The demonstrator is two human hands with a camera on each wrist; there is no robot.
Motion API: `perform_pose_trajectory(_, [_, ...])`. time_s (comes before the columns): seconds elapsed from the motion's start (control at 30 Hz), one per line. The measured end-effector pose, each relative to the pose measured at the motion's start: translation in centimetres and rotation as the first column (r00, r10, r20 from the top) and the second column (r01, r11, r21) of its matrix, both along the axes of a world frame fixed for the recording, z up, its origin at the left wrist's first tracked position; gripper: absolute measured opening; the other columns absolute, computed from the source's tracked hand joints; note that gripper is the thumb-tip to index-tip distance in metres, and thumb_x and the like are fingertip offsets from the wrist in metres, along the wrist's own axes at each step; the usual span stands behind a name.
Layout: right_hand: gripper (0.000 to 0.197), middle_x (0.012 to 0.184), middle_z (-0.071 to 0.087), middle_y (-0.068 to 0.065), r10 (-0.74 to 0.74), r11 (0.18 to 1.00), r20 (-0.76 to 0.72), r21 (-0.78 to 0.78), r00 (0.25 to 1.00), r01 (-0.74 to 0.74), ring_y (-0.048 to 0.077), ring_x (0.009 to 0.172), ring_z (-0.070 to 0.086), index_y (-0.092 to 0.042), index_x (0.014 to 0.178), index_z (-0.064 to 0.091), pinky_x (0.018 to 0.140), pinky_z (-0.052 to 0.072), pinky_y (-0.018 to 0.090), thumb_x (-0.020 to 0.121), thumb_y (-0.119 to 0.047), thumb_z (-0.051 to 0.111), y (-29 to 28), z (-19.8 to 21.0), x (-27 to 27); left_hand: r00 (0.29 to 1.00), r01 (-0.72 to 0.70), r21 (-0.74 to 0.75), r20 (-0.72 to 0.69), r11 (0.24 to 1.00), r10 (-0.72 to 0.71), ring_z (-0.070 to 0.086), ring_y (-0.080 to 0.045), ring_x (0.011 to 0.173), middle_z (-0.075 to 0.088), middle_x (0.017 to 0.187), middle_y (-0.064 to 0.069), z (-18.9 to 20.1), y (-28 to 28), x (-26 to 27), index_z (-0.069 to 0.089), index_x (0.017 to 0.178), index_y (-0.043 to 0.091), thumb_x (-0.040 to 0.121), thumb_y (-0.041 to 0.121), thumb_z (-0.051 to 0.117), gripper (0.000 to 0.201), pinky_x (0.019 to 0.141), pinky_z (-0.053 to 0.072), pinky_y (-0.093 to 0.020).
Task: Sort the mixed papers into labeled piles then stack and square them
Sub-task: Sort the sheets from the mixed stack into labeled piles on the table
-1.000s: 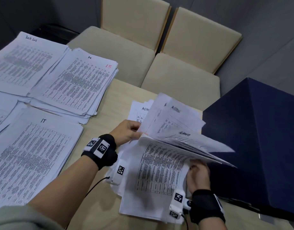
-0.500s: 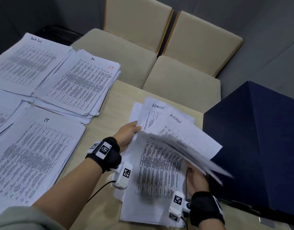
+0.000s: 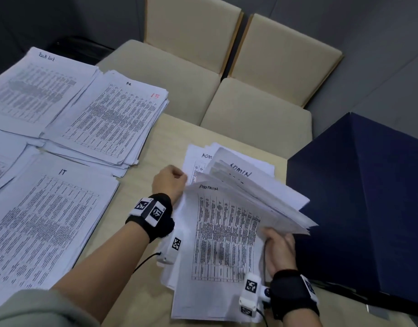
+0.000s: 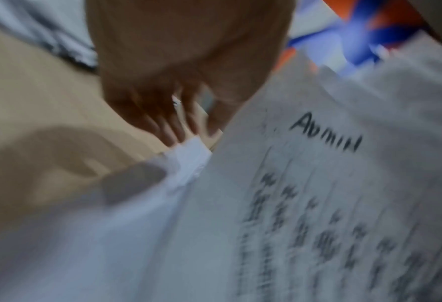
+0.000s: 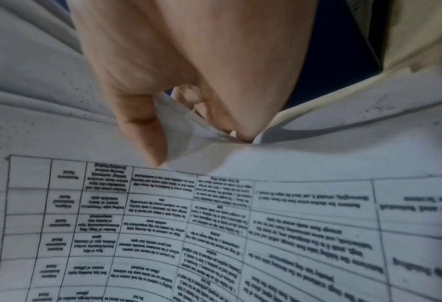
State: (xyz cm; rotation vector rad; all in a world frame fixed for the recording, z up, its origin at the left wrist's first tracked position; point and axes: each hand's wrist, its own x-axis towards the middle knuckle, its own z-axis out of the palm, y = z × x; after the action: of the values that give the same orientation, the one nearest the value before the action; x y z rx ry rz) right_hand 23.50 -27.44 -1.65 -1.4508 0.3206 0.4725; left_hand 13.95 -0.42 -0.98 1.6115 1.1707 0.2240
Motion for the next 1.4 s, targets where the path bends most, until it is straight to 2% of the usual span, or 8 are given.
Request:
perform_pose_trajectory(0.37, [0.033,0.094,0.073,0.004,0.098,0.991,0.002,0.095,0.995,-0.097,0.014,0.091,0.069,-0.008,0.078,0.075,0.082,0.054,0.024,0.092,0.005,0.047,-0.5,-0.5,0.5,0.936,0.342,0.344,-0.210,0.874,-0.284,0.059,-0.025,0.067,0.065,0.069,-0.005,-1.2,1.0,-0.9,0.065,0.074,0.009,0.088,0.024,0.070,0.021,0.062,0.044,-0.028])
perform_pose_trajectory(0.57, [0.034,0.138,0.060,0.004,0.082,0.975,-0.030,0.209,0.996,-0.074,0.012,0.127,0.055,-0.011,0.125,0.066,0.110,0.036,0.033,0.092,-0.015,0.059,-0.2,-0.4,0.7,0.829,0.527,0.227,0.073,0.819,-0.554,0.056,-0.001,0.059,0.065,0.064,0.012,0.6,0.9,-2.3,0.072,0.073,0.018,0.089,0.000,0.062,0.027,0.062,0.041,-0.019])
perform_pose_trajectory(0.67, [0.009,0.096,0.077,-0.002,0.176,0.975,-0.102,0.158,0.979,-0.159,0.000,0.087,0.070,-0.019,0.087,0.078,0.077,0.053,0.017,0.082,-0.025,0.075,0.3,1.9,0.2,0.778,0.588,-0.039,0.299,0.808,-0.552,0.067,-0.007,0.076,0.075,0.078,0.000,2.0,0.6,-2.9,0.075,0.065,0.016,0.076,-0.024,0.049,0.048,0.069,0.047,-0.015])
perform_pose_trajectory(0.77, [0.047,0.045,0.062,-0.013,0.062,0.995,-0.143,0.092,0.988,-0.049,0.003,0.066,0.065,-0.015,0.070,0.061,0.053,0.049,0.010,0.103,0.003,0.033,-0.1,1.5,-0.3,0.812,0.549,-0.123,0.311,0.827,-0.493,0.068,-0.014,0.082,0.074,0.090,-0.016,2.3,0.5,-2.7,0.073,0.074,0.006,0.074,-0.024,0.043,0.042,0.069,0.048,-0.018])
perform_pose_trajectory(0.9, [0.036,0.072,0.069,-0.007,-0.037,0.989,0.008,0.140,0.999,0.035,0.010,0.081,0.063,-0.017,0.069,0.069,0.076,0.050,0.018,0.089,0.009,0.055,0.1,-0.6,0.0,0.988,0.151,0.115,-0.006,0.982,-0.152,0.064,-0.018,0.081,0.068,0.090,-0.002,-0.1,1.0,-1.8,0.066,0.088,0.014,0.085,-0.001,0.055,0.019,0.074,0.045,-0.025])
perform_pose_trajectory(1.03, [0.025,0.093,0.072,0.002,-0.014,0.980,0.037,0.198,0.999,0.007,0.015,0.097,0.066,-0.004,0.097,0.068,0.083,0.051,0.020,0.074,0.003,0.071,0.3,0.2,0.2,0.935,0.310,0.269,-0.260,0.912,-0.241,0.060,-0.022,0.095,0.061,0.102,-0.001,-1.1,0.5,-1.7,0.063,0.099,0.016,0.079,-0.001,0.062,0.027,0.078,0.047,-0.029])
perform_pose_trajectory(1.2, [0.022,0.094,0.072,0.012,0.078,0.996,0.069,0.040,0.995,-0.080,0.026,0.098,0.066,-0.006,0.086,0.067,0.097,0.052,0.036,0.085,0.013,0.057,0.3,2.3,-0.2,0.820,0.539,0.211,0.088,0.815,-0.565,0.057,-0.009,0.071,0.065,0.081,0.006,0.2,-0.4,-3.1,0.064,0.075,0.028,0.075,0.001,0.070,0.029,0.063,0.043,-0.024])
perform_pose_trajectory(1.4, [0.030,0.104,0.075,0.008,0.143,0.971,0.265,0.150,0.954,-0.187,0.015,0.099,0.071,-0.005,0.111,0.065,0.083,0.055,0.020,0.088,0.012,0.057,1.6,8.9,0.0,0.848,0.404,-0.220,0.454,0.888,-0.273,0.070,-0.025,0.082,0.075,0.090,-0.003,4.6,-0.8,-4.7,0.077,0.092,0.012,0.085,0.010,0.055,0.023,0.076,0.056,-0.035])
